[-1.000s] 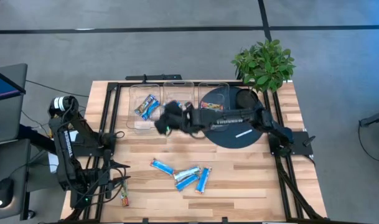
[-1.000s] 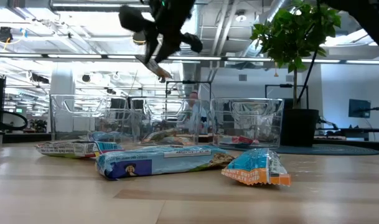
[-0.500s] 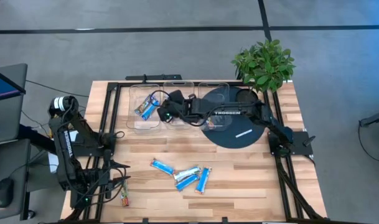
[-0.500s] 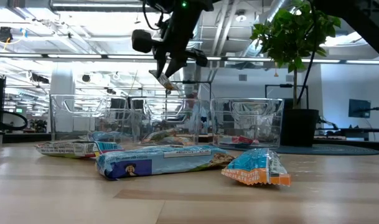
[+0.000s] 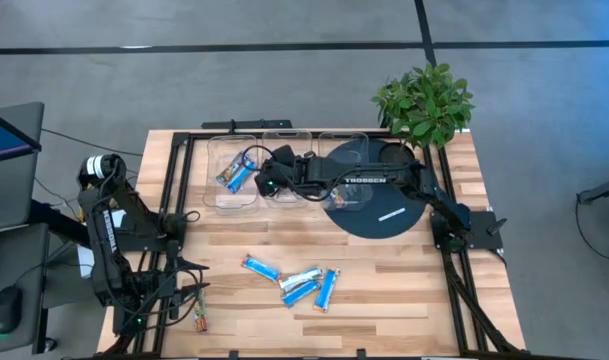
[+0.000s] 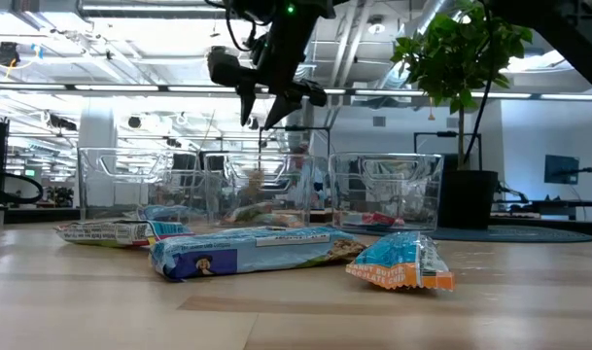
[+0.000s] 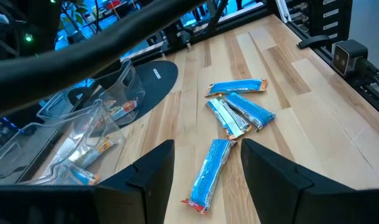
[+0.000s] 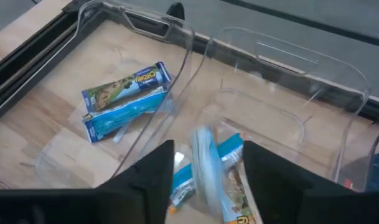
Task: Pick and place Granola Bars by type
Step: Move the granola bars to the middle left of the table
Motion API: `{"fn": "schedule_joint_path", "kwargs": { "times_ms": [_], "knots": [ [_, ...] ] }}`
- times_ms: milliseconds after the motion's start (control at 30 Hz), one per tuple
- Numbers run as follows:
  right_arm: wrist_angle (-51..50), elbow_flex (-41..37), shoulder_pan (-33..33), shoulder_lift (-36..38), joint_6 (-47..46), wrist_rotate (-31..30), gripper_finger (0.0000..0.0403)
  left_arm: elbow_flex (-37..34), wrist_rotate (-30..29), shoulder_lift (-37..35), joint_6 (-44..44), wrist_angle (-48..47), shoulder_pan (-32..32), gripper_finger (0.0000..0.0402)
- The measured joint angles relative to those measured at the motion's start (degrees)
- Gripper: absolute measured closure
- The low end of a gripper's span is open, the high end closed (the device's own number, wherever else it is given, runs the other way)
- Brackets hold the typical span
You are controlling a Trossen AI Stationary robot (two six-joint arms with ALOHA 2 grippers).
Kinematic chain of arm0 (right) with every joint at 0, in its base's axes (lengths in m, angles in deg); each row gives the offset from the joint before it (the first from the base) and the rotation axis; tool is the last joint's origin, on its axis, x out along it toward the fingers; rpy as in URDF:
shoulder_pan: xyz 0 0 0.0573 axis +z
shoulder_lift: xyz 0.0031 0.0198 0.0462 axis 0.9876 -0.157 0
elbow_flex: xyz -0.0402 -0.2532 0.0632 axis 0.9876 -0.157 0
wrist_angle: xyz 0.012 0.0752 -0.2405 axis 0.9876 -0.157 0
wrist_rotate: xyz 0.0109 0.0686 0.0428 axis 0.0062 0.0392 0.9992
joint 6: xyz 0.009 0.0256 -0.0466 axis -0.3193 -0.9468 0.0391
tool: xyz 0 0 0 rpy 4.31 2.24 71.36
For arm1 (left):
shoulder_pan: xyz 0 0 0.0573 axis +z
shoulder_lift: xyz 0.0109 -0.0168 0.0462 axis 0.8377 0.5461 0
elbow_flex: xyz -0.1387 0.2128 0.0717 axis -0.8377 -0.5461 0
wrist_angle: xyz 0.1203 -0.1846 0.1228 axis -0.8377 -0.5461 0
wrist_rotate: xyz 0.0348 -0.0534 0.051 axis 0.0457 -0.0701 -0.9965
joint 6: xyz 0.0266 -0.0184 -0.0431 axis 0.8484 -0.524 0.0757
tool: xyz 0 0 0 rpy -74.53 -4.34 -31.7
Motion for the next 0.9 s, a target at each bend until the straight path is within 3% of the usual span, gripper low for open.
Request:
{"fn": "schedule_joint_path", "kwargs": {
  "times_ms": [200,500,767,900],
  "knots": [
    [0.9,0.0,0.7,0.0,5.7,-0.4,0.0164,0.0,0.8,0.0,0.0,0.0,0.0,0.0221],
    [-0.5,1.5,7.9,0.5,17.4,-7.8,0.017,0.0,1.8,0.0,-0.5,0.0,0.0,0.0221],
    [-7.5,3.0,19.4,0.7,21.3,-9.0,0.0193,-0.2,14.3,0.2,-1.2,1.9,0.0,0.0221],
    [-11.4,3.0,25.6,0.7,21.0,-9.1,0.0201,-0.2,17.1,0.2,-2.1,2.0,0.1,0.0221]
  ]
}}
